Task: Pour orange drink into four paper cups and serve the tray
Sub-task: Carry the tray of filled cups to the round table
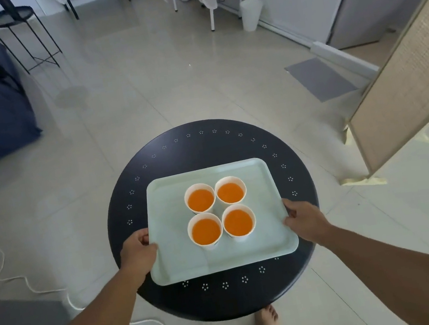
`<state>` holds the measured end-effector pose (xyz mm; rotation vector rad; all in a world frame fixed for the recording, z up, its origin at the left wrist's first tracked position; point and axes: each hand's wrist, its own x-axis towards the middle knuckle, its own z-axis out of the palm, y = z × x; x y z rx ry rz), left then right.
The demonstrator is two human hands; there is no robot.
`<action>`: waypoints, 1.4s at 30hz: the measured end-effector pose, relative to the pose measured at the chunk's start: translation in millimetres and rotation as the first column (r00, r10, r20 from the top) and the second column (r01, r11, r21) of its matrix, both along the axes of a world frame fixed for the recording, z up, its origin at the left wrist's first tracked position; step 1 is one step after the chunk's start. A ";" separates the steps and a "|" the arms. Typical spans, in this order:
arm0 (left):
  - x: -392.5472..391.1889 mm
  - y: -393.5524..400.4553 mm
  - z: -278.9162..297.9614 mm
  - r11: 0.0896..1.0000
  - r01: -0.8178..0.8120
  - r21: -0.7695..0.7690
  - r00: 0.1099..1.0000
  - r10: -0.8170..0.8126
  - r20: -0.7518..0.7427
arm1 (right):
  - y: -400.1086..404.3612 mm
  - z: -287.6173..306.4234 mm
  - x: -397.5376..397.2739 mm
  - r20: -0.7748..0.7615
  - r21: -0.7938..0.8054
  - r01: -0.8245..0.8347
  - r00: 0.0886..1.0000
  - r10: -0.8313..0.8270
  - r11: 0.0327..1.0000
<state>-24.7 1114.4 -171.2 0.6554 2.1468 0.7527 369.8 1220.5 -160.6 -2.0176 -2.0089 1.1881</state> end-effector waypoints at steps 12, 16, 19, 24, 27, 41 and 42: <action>10.2 63.9 -18.2 0.996 -0.076 -0.039 0.996 0.075 -0.046 | 69.3 -28.6 -0.8 -0.019 -0.043 -0.026 0.999 0.025 0.999; 5.5 74.5 -31.2 0.996 -0.060 -0.070 0.997 0.056 -0.054 | 80.4 -38.4 -7.1 -0.003 -0.055 -0.023 1.000 0.023 0.998; 0.6 80.9 -37.8 0.996 -0.039 -0.080 0.997 0.034 -0.066 | 85.8 -46.6 -13.4 0.019 -0.071 -0.012 1.000 0.013 0.997; -9.3 91.3 -45.9 0.998 -0.014 -0.059 0.999 0.011 -0.051 | 88.4 -56.9 -25.5 0.040 -0.055 0.014 0.999 -0.012 0.998; -14.3 99.4 -45.9 0.999 -0.025 -0.030 0.998 0.023 -0.059 | 86.9 -59.9 -34.2 0.056 -0.038 0.033 0.998 -0.031 0.999; -24.6 117.6 -56.3 0.999 0.032 -0.028 0.997 -0.034 -0.074 | 90.3 -71.3 -41.2 0.115 -0.073 0.083 0.991 -0.074 0.994; -24.3 118.0 -57.7 0.999 0.036 -0.031 0.997 -0.038 -0.073 | 90.4 -72.6 -40.2 0.110 -0.081 0.094 0.990 -0.085 0.992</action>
